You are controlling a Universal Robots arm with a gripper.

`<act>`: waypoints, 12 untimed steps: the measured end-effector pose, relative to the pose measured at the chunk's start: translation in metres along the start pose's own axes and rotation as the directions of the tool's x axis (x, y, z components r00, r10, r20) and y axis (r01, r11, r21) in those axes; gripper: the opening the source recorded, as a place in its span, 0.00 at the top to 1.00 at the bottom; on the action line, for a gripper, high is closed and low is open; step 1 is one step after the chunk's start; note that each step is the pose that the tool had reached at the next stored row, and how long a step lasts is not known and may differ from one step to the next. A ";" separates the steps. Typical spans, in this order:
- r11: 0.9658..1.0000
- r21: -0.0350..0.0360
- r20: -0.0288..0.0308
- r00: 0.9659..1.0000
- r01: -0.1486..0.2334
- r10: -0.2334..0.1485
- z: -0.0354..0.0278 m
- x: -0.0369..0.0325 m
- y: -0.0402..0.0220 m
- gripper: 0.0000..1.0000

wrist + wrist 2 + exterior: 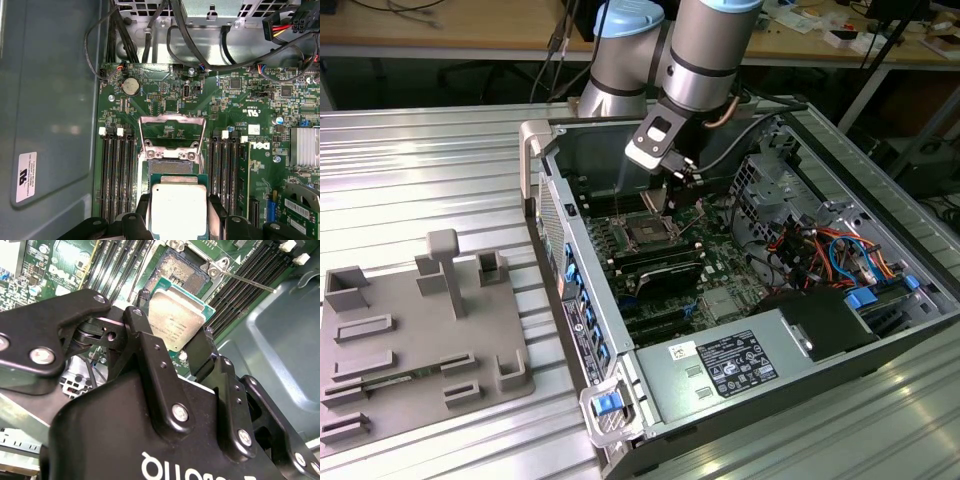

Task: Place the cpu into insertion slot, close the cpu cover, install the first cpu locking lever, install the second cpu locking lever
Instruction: 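Place the cpu into insertion slot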

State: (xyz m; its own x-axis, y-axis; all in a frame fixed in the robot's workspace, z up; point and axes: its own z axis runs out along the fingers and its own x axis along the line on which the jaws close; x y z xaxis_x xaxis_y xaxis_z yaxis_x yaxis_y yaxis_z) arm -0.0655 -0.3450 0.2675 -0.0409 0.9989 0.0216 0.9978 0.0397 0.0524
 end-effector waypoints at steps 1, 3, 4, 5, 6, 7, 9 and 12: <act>1.000 0.000 0.000 1.000 0.000 0.000 0.0022 0.0005 -0.0001 0.46; 1.000 0.000 0.000 1.000 0.000 0.000 0.0069 0.0017 -0.0003 0.46; 1.000 0.001 0.000 1.000 0.000 0.000 0.0088 0.0027 -0.0004 0.46; 1.000 0.001 0.000 1.000 0.000 0.000 0.0108 0.0041 -0.0005 0.46; 1.000 0.001 0.000 1.000 -0.002 0.002 0.0126 0.0049 -0.0010 0.46; 1.000 0.000 0.000 1.000 -0.003 0.003 0.0148 0.0060 -0.0027 0.46; 1.000 0.000 0.000 1.000 -0.003 0.003 0.0190 0.0078 -0.0058 0.46; 1.000 0.001 0.000 1.000 -0.003 0.003 0.0262 0.0097 -0.0080 0.46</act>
State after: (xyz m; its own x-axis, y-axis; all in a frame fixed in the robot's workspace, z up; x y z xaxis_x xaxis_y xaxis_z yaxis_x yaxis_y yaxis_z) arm -0.0726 -0.3351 0.2412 -0.0377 0.9991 0.0213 0.9980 0.0366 0.0518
